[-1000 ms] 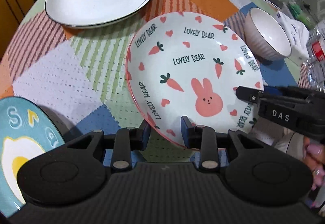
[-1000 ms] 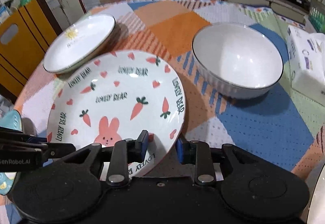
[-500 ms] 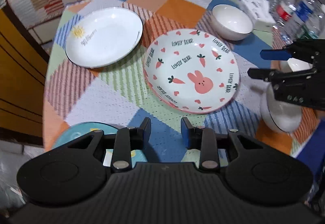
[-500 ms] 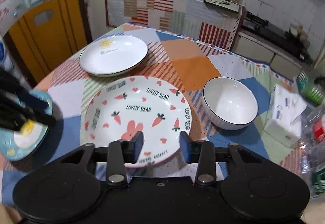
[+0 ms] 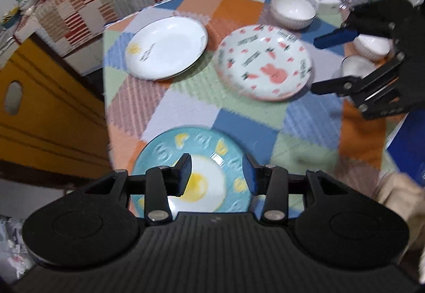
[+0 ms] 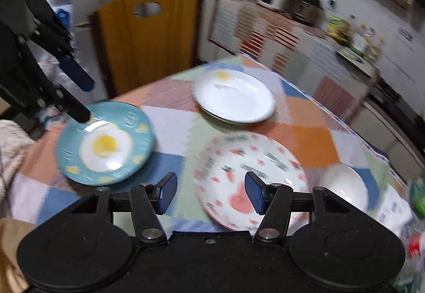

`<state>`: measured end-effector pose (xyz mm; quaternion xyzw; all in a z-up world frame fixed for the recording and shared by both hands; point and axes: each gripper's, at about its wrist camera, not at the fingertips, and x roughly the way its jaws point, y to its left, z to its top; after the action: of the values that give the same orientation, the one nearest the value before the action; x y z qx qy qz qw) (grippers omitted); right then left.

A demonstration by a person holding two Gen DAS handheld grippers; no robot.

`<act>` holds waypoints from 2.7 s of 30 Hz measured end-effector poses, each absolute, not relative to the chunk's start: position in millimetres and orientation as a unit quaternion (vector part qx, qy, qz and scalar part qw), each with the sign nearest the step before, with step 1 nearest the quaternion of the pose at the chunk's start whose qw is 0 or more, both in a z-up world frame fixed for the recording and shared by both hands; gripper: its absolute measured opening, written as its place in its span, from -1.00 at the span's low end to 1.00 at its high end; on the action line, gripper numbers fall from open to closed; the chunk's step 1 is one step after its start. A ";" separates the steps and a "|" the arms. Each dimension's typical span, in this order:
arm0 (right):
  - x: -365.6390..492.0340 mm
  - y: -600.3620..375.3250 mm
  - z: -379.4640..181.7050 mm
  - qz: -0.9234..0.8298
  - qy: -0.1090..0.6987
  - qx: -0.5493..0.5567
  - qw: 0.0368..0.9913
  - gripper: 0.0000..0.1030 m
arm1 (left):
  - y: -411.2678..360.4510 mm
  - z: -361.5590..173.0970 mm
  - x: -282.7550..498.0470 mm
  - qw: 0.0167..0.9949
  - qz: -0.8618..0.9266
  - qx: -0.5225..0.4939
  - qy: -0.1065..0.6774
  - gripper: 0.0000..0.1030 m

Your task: Organize plates and bowls

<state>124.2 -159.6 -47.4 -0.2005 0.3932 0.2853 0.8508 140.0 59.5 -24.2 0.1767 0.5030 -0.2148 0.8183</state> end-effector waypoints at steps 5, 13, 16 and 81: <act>116.3 -131.3 -48.7 0.326 0.383 -0.191 0.843 0.27 | 96.3 -39.2 129.1 0.824 -0.206 0.171 0.499 0.12; 109.1 -110.0 -86.8 0.374 0.350 -0.151 0.846 0.29 | 145.4 -83.1 137.6 0.822 -0.186 0.128 0.523 0.18; 118.7 -101.1 -106.2 0.359 0.383 -0.114 0.843 0.29 | 160.8 -100.2 144.0 0.822 -0.178 0.104 0.531 0.18; 215.7 -265.3 -128.7 0.218 0.476 0.047 0.851 -0.67 | 26.1 -142.5 248.9 0.814 -0.264 -0.025 0.517 -0.59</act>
<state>215.7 -265.3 -128.7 0.0473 0.4764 0.2175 0.8506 248.9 26.1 -142.5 -0.0253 0.5166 -0.2636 0.8142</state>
